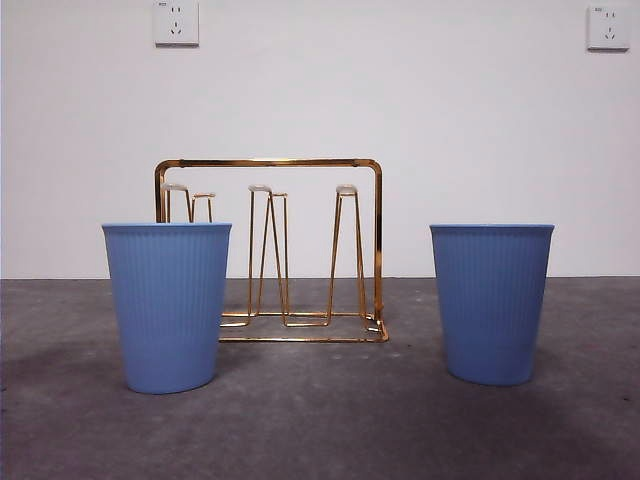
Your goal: Pick up cup 1,put cup 1 in the cup rack,pick up cup 2,put cup 2 in the cup rack
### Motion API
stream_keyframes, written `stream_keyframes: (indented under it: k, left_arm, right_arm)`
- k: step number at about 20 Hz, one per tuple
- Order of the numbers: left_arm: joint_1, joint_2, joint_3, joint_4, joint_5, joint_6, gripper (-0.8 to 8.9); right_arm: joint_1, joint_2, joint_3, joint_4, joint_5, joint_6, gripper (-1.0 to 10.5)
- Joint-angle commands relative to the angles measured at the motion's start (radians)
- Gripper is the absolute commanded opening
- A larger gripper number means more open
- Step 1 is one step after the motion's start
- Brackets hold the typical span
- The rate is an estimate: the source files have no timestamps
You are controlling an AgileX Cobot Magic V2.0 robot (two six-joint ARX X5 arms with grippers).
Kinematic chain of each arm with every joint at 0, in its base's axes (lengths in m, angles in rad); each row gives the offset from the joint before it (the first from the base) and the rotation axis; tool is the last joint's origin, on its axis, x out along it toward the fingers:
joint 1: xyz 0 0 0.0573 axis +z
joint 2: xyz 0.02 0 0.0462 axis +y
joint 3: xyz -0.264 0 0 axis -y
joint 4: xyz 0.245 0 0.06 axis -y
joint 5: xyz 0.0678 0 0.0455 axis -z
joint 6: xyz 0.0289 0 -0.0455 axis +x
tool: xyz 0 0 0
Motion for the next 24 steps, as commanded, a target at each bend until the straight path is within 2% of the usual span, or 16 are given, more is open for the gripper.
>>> stream_keyframes:
  k: [1, 5, 10, 14, 20, 24]
  left_arm:
    - [0.003, 0.051, 0.075, -0.033, 0.07, -0.009, -0.06]
    - [0.003, 0.14, 0.203, -0.115, 0.15, -0.006, -0.06]
    - [0.003, 0.248, 0.357, -0.246, 0.214, 0.012, -0.06]
    - [0.0, 0.33, 0.473, -0.386, 0.252, 0.094, -0.06]
    - [-0.035, 0.432, 0.608, -0.578, 0.253, 0.216, -0.06]
    - [-0.061, 0.49, 0.651, -0.627, 0.252, 0.243, 0.05]
  right_arm:
    - [-0.001, 0.077, 0.12, -0.086, -0.066, -0.076, -0.1]
    - [-0.001, 0.195, 0.306, -0.266, -0.168, -0.179, -0.1]
    - [-0.001, 0.321, 0.501, -0.458, -0.193, -0.27, -0.1]
    - [-0.001, 0.409, 0.625, -0.612, -0.196, -0.346, -0.1]
    - [0.0, 0.497, 0.736, -0.732, -0.201, -0.377, -0.1]
    - [0.0, 0.536, 0.768, -0.747, -0.2, -0.378, 0.0]
